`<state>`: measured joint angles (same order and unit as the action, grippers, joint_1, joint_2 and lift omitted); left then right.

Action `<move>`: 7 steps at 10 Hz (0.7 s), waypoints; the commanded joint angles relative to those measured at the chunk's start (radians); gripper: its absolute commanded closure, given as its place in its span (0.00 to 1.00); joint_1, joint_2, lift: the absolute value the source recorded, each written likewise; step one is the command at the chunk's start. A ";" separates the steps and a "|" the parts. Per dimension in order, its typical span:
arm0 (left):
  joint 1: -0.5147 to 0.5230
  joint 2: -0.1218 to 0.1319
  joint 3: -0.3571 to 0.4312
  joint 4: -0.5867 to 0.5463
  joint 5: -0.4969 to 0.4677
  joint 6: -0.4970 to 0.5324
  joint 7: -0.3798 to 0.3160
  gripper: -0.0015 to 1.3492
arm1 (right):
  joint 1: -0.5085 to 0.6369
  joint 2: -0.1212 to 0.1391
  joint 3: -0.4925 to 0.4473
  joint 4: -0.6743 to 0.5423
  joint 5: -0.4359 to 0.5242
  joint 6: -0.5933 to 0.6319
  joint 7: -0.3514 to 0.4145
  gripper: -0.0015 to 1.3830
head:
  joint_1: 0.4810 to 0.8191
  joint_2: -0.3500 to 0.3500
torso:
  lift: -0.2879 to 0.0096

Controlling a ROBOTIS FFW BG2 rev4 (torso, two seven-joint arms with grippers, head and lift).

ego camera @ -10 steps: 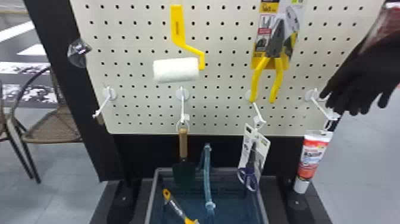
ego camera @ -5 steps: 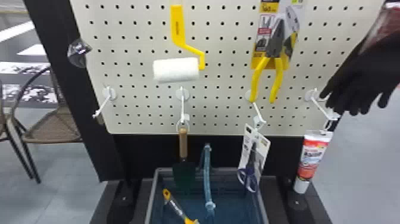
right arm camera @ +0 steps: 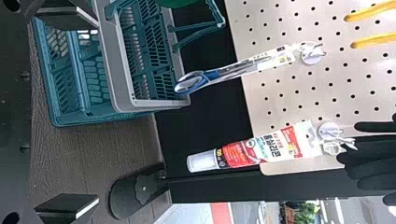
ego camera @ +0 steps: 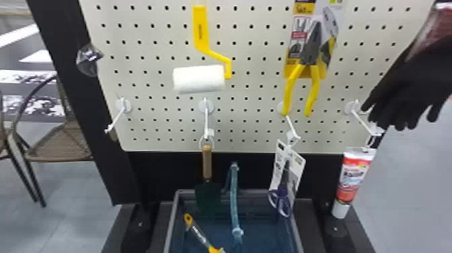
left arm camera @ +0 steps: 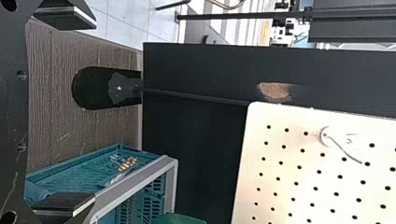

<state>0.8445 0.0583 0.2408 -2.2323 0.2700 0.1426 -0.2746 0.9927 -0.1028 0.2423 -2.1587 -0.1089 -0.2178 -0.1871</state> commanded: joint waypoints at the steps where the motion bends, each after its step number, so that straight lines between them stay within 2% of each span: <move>1: 0.000 0.000 0.000 0.000 0.000 0.000 0.000 0.00 | 0.000 0.000 0.000 0.000 0.000 0.000 0.000 0.00 | 0.20 0.50 | 0.63; 7: 0.000 0.000 0.000 0.000 0.000 0.000 0.000 0.00 | 0.000 0.000 0.000 0.000 0.000 0.000 0.000 0.00 | 0.20 0.50 | 0.63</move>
<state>0.8445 0.0583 0.2408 -2.2323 0.2700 0.1426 -0.2746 0.9927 -0.1028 0.2423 -2.1587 -0.1089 -0.2178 -0.1871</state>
